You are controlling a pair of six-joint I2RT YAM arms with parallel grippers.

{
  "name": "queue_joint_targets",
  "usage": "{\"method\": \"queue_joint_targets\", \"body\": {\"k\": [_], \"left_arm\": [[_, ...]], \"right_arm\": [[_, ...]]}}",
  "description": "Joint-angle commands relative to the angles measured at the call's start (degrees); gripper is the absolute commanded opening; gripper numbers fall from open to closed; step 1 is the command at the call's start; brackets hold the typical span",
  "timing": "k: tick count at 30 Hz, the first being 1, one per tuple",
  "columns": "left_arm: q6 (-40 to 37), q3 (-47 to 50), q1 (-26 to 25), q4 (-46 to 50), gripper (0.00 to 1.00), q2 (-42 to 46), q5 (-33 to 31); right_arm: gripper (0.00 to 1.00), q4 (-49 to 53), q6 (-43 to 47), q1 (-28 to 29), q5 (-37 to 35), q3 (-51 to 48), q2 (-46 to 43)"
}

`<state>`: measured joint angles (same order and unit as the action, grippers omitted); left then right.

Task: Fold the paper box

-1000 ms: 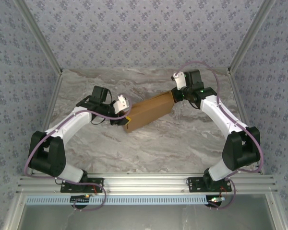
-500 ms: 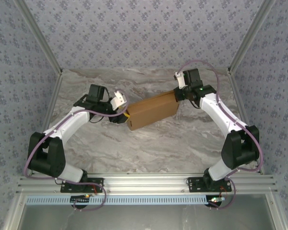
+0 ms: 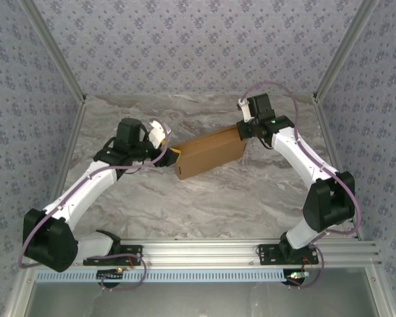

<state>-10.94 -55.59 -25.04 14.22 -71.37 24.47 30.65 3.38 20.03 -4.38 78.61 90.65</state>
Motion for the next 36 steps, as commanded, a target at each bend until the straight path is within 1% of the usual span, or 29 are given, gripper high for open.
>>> {"method": "queue_joint_targets", "body": {"k": [1,5,7,9,11,15,18,22,25,29,34,36], "left_arm": [[10.6,-1.3,-2.1,1.8,0.64,-0.2,-12.0],[11.4,-4.4,-4.5,7.4,0.52,-1.8,-16.3],[11.0,-5.1,-5.1,8.9,0.44,-2.2,-16.4],[11.0,-5.7,-5.6,9.9,0.34,-2.5,-16.6],[11.0,-6.0,-5.8,10.5,0.26,-2.8,-16.6],[11.3,-6.5,-6.0,11.1,0.15,-3.3,-16.7],[12.1,-7.3,-6.0,11.7,0.11,-4.0,-16.9],[12.7,-8.4,-6.0,12.9,0.11,-5.1,-17.8],[12.6,-8.7,-6.0,14.2,0.14,-5.9,-18.4],[12.7,-8.7,-6.0,15.0,0.14,-6.0,-18.4],[13.8,-8.8,-6.0,14.9,0.07,-5.9,-18.3],[15.0,-8.7,-6.0,14.4,0.07,-5.7,-18.3]], "right_arm": [[0.03,5.3,-0.8,0.6,-0.9,1.0,1.6],[0.03,5.3,-0.8,0.7,-0.8,1.0,1.3],[0.03,5.2,-0.8,0.7,-0.8,1.0,1.4],[0.03,5.2,-0.7,0.7,-0.6,1.0,1.5],[0.03,5.3,-0.8,0.6,-0.7,1.0,1.5],[0.03,5.2,-0.8,0.7,-0.6,1.0,1.7],[0.03,5.0,-0.9,0.6,-0.5,0.9,1.7],[0.03,5.0,-1.0,0.7,-0.4,0.8,1.6],[0.03,5.0,-1.0,0.7,-0.3,0.8,1.7],[0.03,5.0,-1.0,0.6,-0.2,0.9,1.7],[0.03,4.9,-1.3,0.6,-0.2,0.6,1.5],[0.03,4.6,-1.5,0.8,-0.2,0.2,1.4]]}}
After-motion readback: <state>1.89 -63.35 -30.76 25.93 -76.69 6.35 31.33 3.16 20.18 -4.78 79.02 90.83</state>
